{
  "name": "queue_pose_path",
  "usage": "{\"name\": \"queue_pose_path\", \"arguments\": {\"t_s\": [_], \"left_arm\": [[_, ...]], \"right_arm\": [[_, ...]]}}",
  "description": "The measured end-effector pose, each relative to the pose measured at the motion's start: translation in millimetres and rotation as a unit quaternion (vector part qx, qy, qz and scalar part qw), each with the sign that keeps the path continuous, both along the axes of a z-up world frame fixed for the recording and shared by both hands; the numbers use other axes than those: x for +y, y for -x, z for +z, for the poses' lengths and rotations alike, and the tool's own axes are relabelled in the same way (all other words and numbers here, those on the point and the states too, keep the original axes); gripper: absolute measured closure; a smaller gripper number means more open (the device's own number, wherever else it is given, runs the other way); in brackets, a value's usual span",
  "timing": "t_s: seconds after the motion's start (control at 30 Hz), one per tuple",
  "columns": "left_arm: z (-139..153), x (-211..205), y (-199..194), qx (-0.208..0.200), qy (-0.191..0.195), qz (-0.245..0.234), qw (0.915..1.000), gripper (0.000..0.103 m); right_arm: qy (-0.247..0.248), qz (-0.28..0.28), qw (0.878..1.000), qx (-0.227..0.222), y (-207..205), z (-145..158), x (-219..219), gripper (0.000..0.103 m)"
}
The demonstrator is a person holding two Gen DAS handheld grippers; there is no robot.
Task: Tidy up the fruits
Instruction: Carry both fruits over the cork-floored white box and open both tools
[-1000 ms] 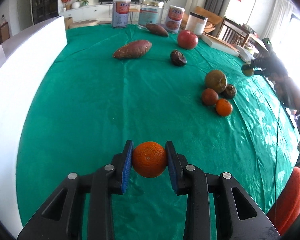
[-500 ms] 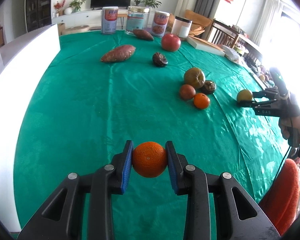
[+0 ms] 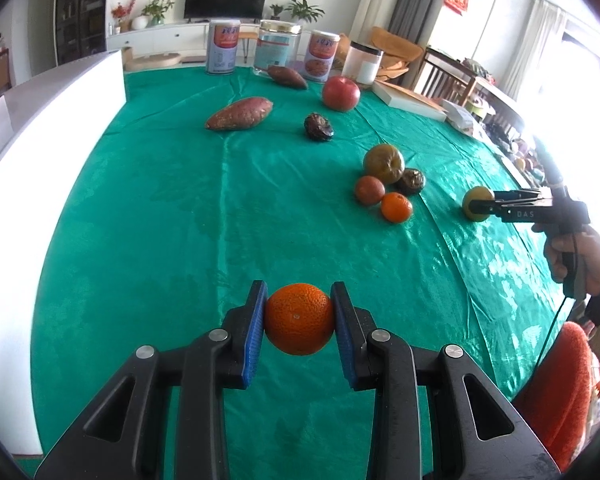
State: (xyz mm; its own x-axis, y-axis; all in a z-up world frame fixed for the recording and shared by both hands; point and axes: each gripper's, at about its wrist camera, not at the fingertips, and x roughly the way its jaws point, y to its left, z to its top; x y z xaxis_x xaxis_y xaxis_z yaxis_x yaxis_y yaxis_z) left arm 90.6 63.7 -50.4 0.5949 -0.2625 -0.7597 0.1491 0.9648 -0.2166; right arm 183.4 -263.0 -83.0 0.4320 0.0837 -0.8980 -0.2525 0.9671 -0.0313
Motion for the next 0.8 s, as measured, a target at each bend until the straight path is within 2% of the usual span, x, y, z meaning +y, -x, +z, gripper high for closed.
{"name": "queue_pose_path", "arguments": {"t_s": [0.03, 0.1, 0.17, 0.23, 0.33, 0.43, 0.53, 0.6, 0.7, 0.8], "left_arm": [[0.2, 0.3, 0.7, 0.001, 0.000, 0.000, 1.0000, 0.070], [1.4, 1.6, 1.8, 0.004, 0.003, 0.001, 1.0000, 0.070], [4.5, 5.6, 4.0, 0.009, 0.009, 0.002, 0.9999, 0.070], [18.9, 20.1, 10.8, 0.011, 0.031, 0.006, 0.9994, 0.070], [53.6, 55.5, 25.0, -0.018, 0.041, 0.026, 0.9986, 0.070], [85.3, 112.8, 36.9, -0.042, 0.020, 0.086, 0.9952, 0.070], [94.4, 171.9, 44.4, -0.040, 0.001, 0.157, 0.9867, 0.070], [89.2, 210.6, 47.0, -0.021, -0.014, 0.206, 0.9783, 0.070], [71.7, 253.6, 49.6, 0.017, -0.026, 0.253, 0.9669, 0.070], [52.6, 270.2, 52.4, 0.047, -0.032, 0.268, 0.9618, 0.070]], "right_arm": [[-0.005, -0.005, 1.000, 0.002, -1.6, -1.8, -1.0, 0.038], [-0.019, -0.016, 1.000, 0.016, -5.1, -8.1, -4.7, 0.053], [-0.030, -0.028, 0.999, 0.020, -4.0, -8.8, -6.4, 0.053], [-0.041, -0.034, 0.998, 0.020, 2.3, -0.8, -3.5, 0.053], [-0.082, 0.012, 0.997, 0.005, 19.4, 36.2, 27.5, 0.053], [-0.126, 0.087, 0.988, -0.003, 28.7, 77.5, 94.9, 0.053], [-0.175, 0.168, 0.970, 0.008, 31.7, 101.7, 185.4, 0.053], [-0.203, 0.219, 0.954, 0.024, 33.0, 107.8, 252.5, 0.053], [-0.239, 0.276, 0.930, 0.051, 35.0, 107.4, 348.4, 0.053], [-0.251, 0.310, 0.914, 0.077, 36.1, 98.5, 427.4, 0.053]]}}
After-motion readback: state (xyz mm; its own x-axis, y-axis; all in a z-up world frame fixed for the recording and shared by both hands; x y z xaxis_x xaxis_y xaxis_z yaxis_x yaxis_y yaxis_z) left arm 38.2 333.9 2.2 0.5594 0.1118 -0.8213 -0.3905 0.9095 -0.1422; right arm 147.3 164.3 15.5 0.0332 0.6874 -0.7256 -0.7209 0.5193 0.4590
